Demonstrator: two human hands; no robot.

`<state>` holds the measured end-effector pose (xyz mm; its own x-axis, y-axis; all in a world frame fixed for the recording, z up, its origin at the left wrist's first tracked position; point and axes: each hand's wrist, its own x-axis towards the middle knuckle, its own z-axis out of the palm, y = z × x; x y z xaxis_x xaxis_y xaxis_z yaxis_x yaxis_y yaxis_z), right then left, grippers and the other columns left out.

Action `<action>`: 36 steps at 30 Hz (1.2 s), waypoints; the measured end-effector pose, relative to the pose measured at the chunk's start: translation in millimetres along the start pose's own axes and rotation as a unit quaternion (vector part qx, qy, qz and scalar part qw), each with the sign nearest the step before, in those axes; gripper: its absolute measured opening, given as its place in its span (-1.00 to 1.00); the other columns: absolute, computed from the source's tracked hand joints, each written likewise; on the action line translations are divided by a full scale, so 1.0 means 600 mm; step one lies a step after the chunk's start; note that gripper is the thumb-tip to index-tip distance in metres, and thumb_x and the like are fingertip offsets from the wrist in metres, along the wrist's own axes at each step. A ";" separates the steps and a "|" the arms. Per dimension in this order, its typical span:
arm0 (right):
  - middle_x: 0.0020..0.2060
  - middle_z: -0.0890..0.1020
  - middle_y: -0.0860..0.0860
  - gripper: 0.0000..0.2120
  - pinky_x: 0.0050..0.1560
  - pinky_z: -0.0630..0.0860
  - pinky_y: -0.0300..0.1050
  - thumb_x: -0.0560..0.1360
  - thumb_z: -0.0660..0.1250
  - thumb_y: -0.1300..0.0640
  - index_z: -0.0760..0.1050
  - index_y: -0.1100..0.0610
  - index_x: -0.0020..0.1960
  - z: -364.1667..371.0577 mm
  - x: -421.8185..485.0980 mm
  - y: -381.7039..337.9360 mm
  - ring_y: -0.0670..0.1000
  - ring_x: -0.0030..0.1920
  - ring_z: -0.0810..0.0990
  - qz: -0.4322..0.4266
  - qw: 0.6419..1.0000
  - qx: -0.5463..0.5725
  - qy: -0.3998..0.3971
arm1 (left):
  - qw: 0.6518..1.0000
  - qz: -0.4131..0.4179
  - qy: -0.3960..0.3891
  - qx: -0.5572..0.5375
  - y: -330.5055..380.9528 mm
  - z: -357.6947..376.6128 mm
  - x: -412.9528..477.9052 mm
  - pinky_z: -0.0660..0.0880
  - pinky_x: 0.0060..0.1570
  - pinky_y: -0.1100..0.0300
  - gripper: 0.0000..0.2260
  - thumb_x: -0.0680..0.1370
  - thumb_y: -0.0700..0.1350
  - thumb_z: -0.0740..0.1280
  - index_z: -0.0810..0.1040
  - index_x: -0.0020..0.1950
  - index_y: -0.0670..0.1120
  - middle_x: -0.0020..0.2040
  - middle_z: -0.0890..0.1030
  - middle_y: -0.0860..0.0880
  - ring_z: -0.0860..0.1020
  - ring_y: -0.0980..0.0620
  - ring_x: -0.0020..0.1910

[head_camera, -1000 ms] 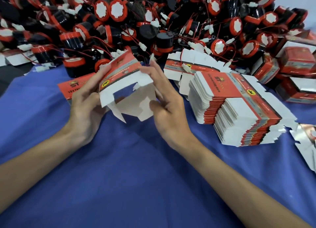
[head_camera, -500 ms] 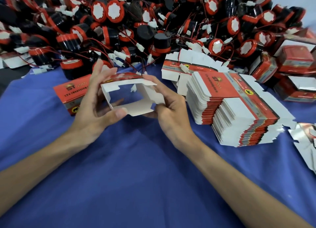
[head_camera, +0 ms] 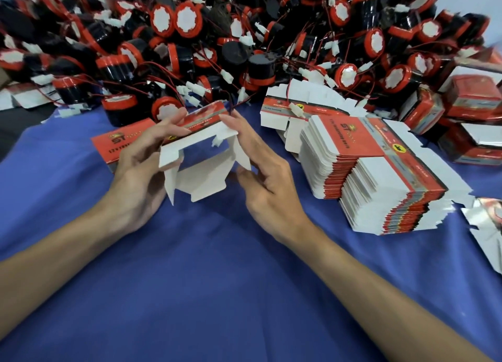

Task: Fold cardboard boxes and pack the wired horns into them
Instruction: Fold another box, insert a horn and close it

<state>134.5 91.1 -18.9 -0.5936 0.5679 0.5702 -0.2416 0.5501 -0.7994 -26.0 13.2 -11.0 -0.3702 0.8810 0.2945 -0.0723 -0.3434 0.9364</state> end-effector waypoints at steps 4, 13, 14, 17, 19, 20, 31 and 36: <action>0.38 0.38 -0.10 -0.24 0.11 0.58 0.12 0.32 -0.01 0.63 0.33 0.15 0.42 0.001 0.000 0.005 0.07 0.49 0.24 0.011 1.000 0.000 0.009 | 0.998 -0.030 -0.007 -0.059 -0.001 -0.006 -0.001 0.51 0.10 0.29 -0.50 0.47 -0.31 -0.01 0.70 -0.14 0.04 0.37 0.49 0.07 0.45 0.18 0.34; 0.37 0.43 0.08 -0.35 0.05 0.59 -0.20 0.37 -0.01 0.55 0.44 0.16 0.35 -0.002 -0.002 -0.001 0.07 0.21 0.50 0.037 0.999 -0.002 0.028 | 0.999 -0.005 -0.025 0.028 -0.013 -0.006 -0.003 0.55 0.02 0.26 -0.60 0.34 -0.15 0.43 0.48 0.15 0.03 0.11 0.60 0.19 0.57 0.16 0.12; 0.36 0.44 0.07 -0.36 0.08 0.60 -0.15 0.38 0.00 0.57 0.45 0.19 0.35 -0.003 -0.001 0.000 -0.03 0.21 0.55 0.051 0.998 0.011 0.027 | 0.999 -0.007 -0.027 0.035 -0.014 -0.007 -0.002 0.55 0.03 0.26 -0.62 0.38 -0.20 0.40 0.49 0.17 0.03 0.09 0.61 0.18 0.56 0.15 0.12; 0.36 0.48 0.10 -0.42 0.00 0.59 0.23 0.40 0.13 0.53 0.46 0.16 0.34 -0.006 0.000 -0.001 0.15 0.19 0.57 0.081 0.996 0.027 0.026 | 0.999 -0.016 -0.016 0.042 -0.011 -0.007 0.000 0.53 0.11 0.23 -0.63 0.42 -0.06 0.46 0.52 0.20 0.00 0.18 0.58 0.08 0.53 0.05 0.22; 0.32 0.51 0.11 -0.48 -0.09 0.56 0.31 0.41 0.18 0.41 0.46 0.17 0.34 -0.008 -0.003 -0.005 0.18 0.19 0.56 0.073 0.996 0.037 0.021 | 0.999 -0.028 -0.008 0.034 -0.008 -0.004 0.000 0.55 0.11 0.20 -0.45 0.26 0.17 0.59 0.57 0.16 0.03 0.23 0.57 0.02 0.53 0.01 0.25; 0.29 0.53 0.11 -0.53 -0.11 0.56 0.30 0.45 0.20 0.35 0.45 0.18 0.34 -0.007 -0.004 -0.006 0.14 0.14 0.58 0.066 0.997 0.040 0.021 | 0.999 -0.032 -0.002 0.034 -0.007 -0.003 -0.001 0.56 0.08 0.20 -0.43 0.20 0.22 0.60 0.60 0.13 0.06 0.22 0.57 0.02 0.54 0.00 0.24; 0.22 0.54 0.12 -0.49 0.06 0.60 -0.16 0.46 0.02 0.56 0.45 0.31 0.32 -0.006 0.002 0.007 -0.14 0.18 0.54 0.025 0.997 -0.041 0.055 | 0.993 -0.006 -0.053 0.103 -0.007 -0.008 -0.001 0.47 0.20 0.20 -0.35 0.24 0.20 0.56 0.48 0.27 0.09 0.31 0.50 0.05 0.47 0.03 0.31; 0.36 0.42 0.25 -0.52 0.05 0.62 -0.10 0.44 0.02 0.56 0.52 0.34 0.23 -0.003 0.003 0.008 -0.05 0.32 0.45 0.008 0.998 -0.042 0.053 | 0.988 -0.013 -0.077 0.136 -0.014 -0.013 0.001 0.26 0.43 -0.15 -0.40 0.32 -0.07 0.44 0.41 0.36 0.04 0.46 0.38 -0.06 0.34 -0.03 0.45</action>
<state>133.7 96.0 -21.7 -0.5118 0.6356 0.5780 -0.1657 0.5871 -0.7924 -32.8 14.3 -20.1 -0.2239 0.9350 0.2749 0.1801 -0.2376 0.9545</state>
